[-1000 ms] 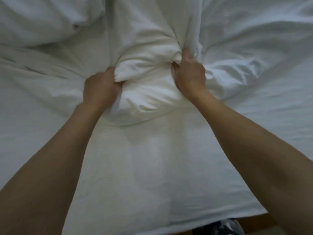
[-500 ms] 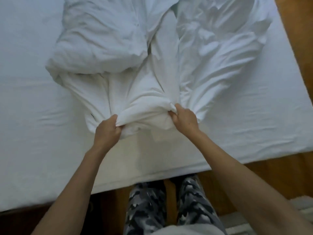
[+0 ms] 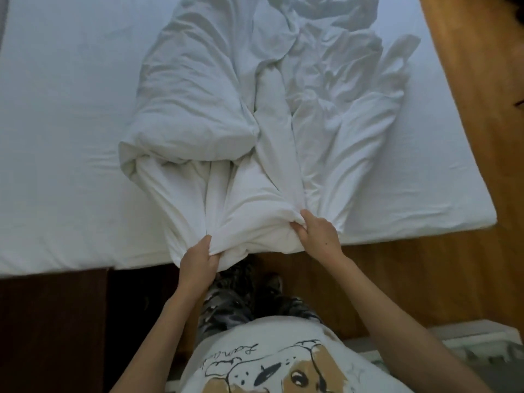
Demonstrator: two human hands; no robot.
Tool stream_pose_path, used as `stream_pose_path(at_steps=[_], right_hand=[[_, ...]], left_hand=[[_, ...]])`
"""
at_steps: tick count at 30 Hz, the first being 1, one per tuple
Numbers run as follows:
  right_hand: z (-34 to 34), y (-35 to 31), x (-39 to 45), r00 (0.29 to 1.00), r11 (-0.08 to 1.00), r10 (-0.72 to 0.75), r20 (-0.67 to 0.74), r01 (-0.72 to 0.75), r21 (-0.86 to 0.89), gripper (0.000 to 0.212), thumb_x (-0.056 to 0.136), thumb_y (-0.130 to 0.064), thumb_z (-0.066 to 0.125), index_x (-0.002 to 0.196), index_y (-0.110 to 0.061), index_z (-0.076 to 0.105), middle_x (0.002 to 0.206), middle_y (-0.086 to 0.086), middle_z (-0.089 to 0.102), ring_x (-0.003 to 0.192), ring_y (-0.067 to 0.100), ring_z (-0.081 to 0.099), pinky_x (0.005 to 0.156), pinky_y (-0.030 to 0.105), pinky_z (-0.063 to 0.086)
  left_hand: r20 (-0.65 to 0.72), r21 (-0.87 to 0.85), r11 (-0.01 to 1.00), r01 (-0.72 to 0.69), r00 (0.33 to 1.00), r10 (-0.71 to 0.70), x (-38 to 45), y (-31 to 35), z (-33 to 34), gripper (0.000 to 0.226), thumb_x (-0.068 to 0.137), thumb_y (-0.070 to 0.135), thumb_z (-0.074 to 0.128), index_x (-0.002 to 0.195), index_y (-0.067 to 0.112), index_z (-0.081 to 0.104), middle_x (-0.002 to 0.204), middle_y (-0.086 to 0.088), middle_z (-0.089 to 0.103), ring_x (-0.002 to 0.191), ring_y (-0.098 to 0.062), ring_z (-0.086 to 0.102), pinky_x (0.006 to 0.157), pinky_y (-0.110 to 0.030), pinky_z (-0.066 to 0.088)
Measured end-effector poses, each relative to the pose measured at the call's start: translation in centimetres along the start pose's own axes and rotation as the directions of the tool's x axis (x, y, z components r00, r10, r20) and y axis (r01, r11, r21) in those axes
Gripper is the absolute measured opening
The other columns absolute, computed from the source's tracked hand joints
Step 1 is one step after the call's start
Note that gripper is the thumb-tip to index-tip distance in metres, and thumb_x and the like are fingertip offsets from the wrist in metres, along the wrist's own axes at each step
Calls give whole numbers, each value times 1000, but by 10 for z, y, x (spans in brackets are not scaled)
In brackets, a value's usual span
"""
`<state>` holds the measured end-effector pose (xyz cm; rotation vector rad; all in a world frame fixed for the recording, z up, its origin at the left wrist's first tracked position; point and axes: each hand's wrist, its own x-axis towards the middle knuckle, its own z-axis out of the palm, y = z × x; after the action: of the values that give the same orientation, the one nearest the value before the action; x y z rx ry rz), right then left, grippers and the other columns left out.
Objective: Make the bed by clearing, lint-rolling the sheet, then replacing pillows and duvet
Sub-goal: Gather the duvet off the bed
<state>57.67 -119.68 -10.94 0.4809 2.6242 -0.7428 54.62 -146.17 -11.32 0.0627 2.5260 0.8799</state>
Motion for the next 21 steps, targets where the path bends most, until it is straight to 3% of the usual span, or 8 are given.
stream_pose_path(at_steps=[3,8,12,17,21], right_hand=[[8,22,-45,1000,999,-2,14,2,49,27,100,-37,44,98,-11,50,76,3,55,68,23,51,60,33,33],[18,58,-110,999,993,12,48,-18,118,24,98,-38,47,95,-14,51,77,2,60,69,21,56,58,31,35],[26,71,-161,996,991,4,88,-15,130,20,97,-37,49,97,-16,50,76,-2,58,68,19,54,53,25,33],[46,81,-215,979,981,46,200,-81,175,26,96,-42,48,109,-21,54,86,-1,65,79,20,60,65,31,41],[40,85,-209,976,955,73,203,-127,267,27,96,-43,49,109,-21,57,92,0,68,83,19,62,69,31,46]], left_hand=[[22,-80,996,34,999,-32,-48,2,20,15,97,20,47,83,19,50,76,6,56,75,-19,53,55,-17,30],[84,-153,983,98,993,-86,-120,0,50,22,83,41,43,85,23,55,80,4,63,77,-20,60,64,-32,44],[121,-152,978,146,984,-128,-173,-6,56,47,76,58,36,90,19,59,81,4,66,77,-17,62,71,-38,50],[197,-80,958,274,947,-254,-225,-14,55,37,70,57,42,82,25,58,71,8,66,71,-10,61,63,-30,46],[208,-41,980,197,961,-184,-207,-9,50,49,74,62,36,85,19,57,75,3,66,72,-18,62,65,-34,47]])
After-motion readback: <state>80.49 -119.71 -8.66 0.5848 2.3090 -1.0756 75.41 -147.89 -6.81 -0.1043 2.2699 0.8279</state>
